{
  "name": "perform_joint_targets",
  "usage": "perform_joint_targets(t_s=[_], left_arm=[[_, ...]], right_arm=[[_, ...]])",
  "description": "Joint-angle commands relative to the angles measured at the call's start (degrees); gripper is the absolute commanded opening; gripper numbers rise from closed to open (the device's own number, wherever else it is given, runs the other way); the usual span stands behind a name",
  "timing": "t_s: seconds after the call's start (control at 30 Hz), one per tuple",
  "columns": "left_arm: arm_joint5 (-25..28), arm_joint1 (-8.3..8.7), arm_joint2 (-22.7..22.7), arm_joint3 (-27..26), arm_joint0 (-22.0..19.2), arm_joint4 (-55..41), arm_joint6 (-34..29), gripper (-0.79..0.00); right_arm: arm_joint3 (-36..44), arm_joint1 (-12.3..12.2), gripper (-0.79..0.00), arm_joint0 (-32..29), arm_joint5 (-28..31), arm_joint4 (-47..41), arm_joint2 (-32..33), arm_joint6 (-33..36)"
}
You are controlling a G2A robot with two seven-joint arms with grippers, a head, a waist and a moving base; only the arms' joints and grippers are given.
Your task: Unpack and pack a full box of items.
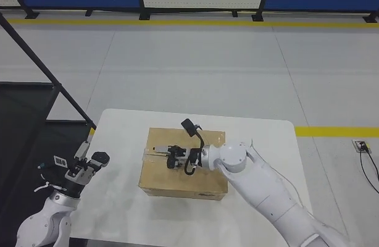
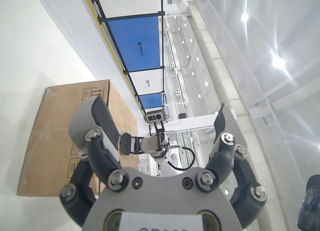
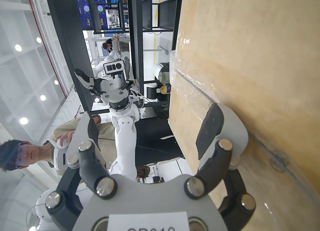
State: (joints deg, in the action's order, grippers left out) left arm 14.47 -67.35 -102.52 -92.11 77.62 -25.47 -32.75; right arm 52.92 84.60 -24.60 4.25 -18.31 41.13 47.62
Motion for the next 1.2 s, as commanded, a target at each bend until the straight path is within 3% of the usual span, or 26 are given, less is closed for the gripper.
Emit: perform_joint_targets(t_s=[0.0,0.23,0.5,0.87,1.17], left_arm=[[0.2,0.07,-0.4,0.2,0.1,-0.4,-0.3,0.000],[0.2,0.36,-1.3,0.8,0.1,-1.3,-1.7,0.000],[-2.0,0.78,-0.2,2.0,-1.2,0.0,-4.8,0.000],[-5.5,1.23,8.0,8.6,-7.6,7.5,-12.5,0.000],[-5.1,1.18,12.1,11.7,-11.2,9.3,-13.4,0.000]], right_arm=[[-0.9,0.7,0.000,0.5,1.4,-0.2,-0.7,-0.4],[-2.7,1.8,0.000,0.9,5.9,-0.8,-0.1,-2.7],[2.4,-0.6,0.000,-2.5,9.4,-0.3,6.2,0.0],[24.8,-7.6,0.000,-19.1,9.1,4.0,24.3,4.9],[35.6,-10.5,0.000,-29.8,9.4,4.3,35.3,6.2]])
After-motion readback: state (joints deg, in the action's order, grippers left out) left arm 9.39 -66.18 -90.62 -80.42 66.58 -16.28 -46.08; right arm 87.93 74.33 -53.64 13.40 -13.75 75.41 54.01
